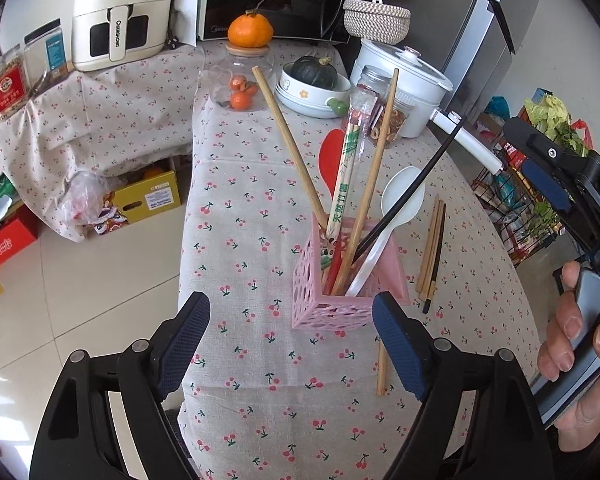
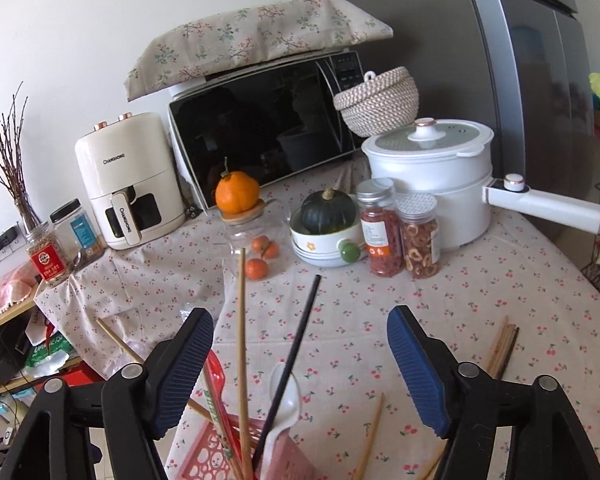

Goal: Organize utensils
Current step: 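Lower the wooden chopstick into the pink basket and open the right gripper, then grasp one wooden chopstick from the bundle with the left gripper and lift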

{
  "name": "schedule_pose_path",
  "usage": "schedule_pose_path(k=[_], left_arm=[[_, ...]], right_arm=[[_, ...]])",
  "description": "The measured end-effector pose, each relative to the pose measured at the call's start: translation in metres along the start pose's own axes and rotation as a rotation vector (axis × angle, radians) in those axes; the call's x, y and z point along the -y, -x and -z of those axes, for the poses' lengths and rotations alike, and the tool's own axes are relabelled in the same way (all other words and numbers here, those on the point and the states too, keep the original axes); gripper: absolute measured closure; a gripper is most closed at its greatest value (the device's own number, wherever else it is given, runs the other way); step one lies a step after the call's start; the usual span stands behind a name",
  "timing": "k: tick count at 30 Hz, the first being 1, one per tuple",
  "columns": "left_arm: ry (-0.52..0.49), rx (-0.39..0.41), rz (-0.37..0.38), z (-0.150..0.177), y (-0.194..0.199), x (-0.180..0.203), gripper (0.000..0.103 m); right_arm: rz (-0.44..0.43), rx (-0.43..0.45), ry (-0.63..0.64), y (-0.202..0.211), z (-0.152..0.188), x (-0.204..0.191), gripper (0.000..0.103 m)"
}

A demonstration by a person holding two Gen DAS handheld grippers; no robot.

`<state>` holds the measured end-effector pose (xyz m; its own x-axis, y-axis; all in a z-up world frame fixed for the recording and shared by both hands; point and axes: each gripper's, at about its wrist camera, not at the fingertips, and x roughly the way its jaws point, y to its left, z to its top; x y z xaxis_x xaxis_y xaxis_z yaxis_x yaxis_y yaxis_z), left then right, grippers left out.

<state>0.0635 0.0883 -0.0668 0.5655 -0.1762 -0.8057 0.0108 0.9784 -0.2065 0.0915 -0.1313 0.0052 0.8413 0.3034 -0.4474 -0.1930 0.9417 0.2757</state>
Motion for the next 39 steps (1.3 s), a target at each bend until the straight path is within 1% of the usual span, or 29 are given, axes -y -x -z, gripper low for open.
schedule_pose_path(k=[4,6,7,11,16,22,25,28,32,36,39], left_arm=[[-0.026,-0.019,0.003,0.005,-0.004,0.013,0.015],[-0.037,-0.028,0.012,0.007,-0.005,0.021,0.015],[-0.045,-0.030,0.016,0.008,-0.005,0.025,0.015],[-0.105,-0.030,0.034,0.014,0.000,0.049,0.015],[-0.203,-0.028,0.052,0.023,0.002,0.085,0.014],[-0.299,-0.059,0.054,0.032,-0.011,0.131,0.014],[-0.329,-0.078,0.059,0.033,-0.022,0.153,0.014],[-0.366,-0.115,0.062,0.029,-0.038,0.176,0.014],[-0.419,-0.099,0.029,0.018,-0.054,0.203,0.014],[-0.413,-0.127,0.003,-0.002,-0.083,0.224,0.014],[-0.387,-0.136,-0.018,-0.020,-0.108,0.235,0.014]], right_arm=[[0.040,-0.029,-0.010,0.008,-0.001,0.026,0.016],[0.065,-0.054,-0.020,0.010,-0.001,0.039,0.010],[0.074,-0.070,-0.029,0.010,0.000,0.046,0.008],[0.105,-0.129,-0.077,0.013,0.001,0.073,0.007],[0.178,-0.195,-0.098,0.018,0.004,0.102,0.006],[0.223,-0.263,-0.145,0.025,0.005,0.139,0.006],[0.246,-0.293,-0.170,0.028,0.007,0.161,0.006],[0.288,-0.319,-0.188,0.029,0.010,0.184,0.006],[0.324,-0.362,-0.212,0.025,0.011,0.211,0.006],[0.350,-0.392,-0.214,0.017,0.010,0.229,0.006],[0.371,-0.405,-0.214,0.012,0.006,0.239,0.006]])
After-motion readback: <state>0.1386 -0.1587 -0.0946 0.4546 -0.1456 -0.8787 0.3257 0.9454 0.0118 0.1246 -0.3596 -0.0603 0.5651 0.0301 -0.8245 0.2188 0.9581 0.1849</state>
